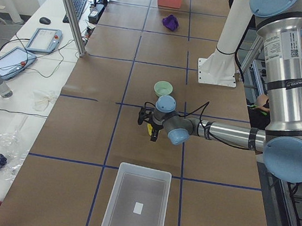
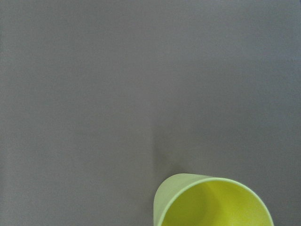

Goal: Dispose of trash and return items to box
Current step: 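Lower the left gripper onto the yellow cup and grasp it, then lift the yellow cup with the left gripper while the right grasps the purple cloth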

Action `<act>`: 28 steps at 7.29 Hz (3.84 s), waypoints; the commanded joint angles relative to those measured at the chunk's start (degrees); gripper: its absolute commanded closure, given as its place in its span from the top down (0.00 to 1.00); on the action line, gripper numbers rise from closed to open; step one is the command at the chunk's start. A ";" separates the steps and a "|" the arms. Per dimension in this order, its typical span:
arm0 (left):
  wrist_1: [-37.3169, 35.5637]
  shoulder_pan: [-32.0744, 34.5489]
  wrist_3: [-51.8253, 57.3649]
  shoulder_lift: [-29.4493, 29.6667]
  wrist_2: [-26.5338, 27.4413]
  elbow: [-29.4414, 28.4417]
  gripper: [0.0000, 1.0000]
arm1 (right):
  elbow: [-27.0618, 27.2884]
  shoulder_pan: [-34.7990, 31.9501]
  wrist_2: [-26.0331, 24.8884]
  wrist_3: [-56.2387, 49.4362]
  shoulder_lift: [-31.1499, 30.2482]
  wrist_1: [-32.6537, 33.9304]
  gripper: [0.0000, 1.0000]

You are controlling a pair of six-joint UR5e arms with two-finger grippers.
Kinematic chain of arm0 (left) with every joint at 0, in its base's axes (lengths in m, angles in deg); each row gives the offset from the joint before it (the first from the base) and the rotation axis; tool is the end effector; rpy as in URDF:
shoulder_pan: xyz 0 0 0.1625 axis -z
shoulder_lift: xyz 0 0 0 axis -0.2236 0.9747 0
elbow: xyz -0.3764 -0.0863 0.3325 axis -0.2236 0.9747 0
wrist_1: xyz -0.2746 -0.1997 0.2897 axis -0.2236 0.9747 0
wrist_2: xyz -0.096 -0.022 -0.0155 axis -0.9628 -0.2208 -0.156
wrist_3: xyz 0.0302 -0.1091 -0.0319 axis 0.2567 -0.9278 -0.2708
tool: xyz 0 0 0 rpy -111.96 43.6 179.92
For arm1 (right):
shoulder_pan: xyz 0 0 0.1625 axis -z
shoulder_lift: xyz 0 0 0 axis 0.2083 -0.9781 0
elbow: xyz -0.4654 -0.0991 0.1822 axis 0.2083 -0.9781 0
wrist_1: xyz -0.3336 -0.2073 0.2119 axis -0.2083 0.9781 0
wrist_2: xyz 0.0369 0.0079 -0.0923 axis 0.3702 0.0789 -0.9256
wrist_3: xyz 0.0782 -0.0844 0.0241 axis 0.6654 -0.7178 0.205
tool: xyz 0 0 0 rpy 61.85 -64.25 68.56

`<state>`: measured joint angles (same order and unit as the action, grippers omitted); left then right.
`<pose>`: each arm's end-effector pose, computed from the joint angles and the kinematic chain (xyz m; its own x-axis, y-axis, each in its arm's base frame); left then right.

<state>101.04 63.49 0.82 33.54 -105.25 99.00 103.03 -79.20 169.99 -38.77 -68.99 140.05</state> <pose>0.2160 -0.3765 0.6888 0.6203 0.0612 -0.7820 0.0687 0.9889 0.1319 0.0583 -0.5319 0.7094 0.6688 0.0949 0.7374 -0.1299 0.9915 -0.0097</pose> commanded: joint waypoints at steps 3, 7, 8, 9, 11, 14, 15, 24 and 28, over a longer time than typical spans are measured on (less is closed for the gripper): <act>0.09 -0.30 -0.07 0.17 0.32 -0.66 0.00 | 0.07 0.60 0.09 0.02 0.03 0.00 1.00; -0.35 6.08 -0.08 -0.53 -11.52 3.72 0.00 | 1.98 4.27 1.40 7.88 -0.14 -0.08 1.00; -1.48 6.55 -0.07 -0.35 -11.64 4.69 0.00 | 4.00 6.73 0.36 8.71 -1.27 -2.00 1.00; -3.32 6.81 0.36 -0.35 -11.73 4.88 0.00 | 4.37 8.85 -2.17 13.77 -2.33 -6.54 1.00; -6.92 7.69 3.77 0.00 -11.73 5.93 0.00 | 6.13 16.22 -5.79 26.69 -5.41 -18.85 1.00; -19.97 12.60 12.12 3.84 -11.73 9.69 0.00 | 11.91 26.06 -8.85 36.12 -7.69 -19.24 1.00; -27.35 15.40 16.75 6.56 -11.73 11.37 0.00 | 12.71 28.10 -9.23 36.40 -7.96 -19.24 1.00; -56.43 38.44 52.28 21.35 -8.48 2.01 0.00 | 12.81 45.87 -16.26 48.53 -12.62 -27.42 0.30; -52.15 43.55 62.15 22.24 -5.22 -9.42 0.00 | 15.08 45.43 -15.38 48.80 -13.84 -27.16 0.00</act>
<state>46.47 106.14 61.63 55.61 -110.98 93.15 116.83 -33.63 154.38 9.91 -82.00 112.63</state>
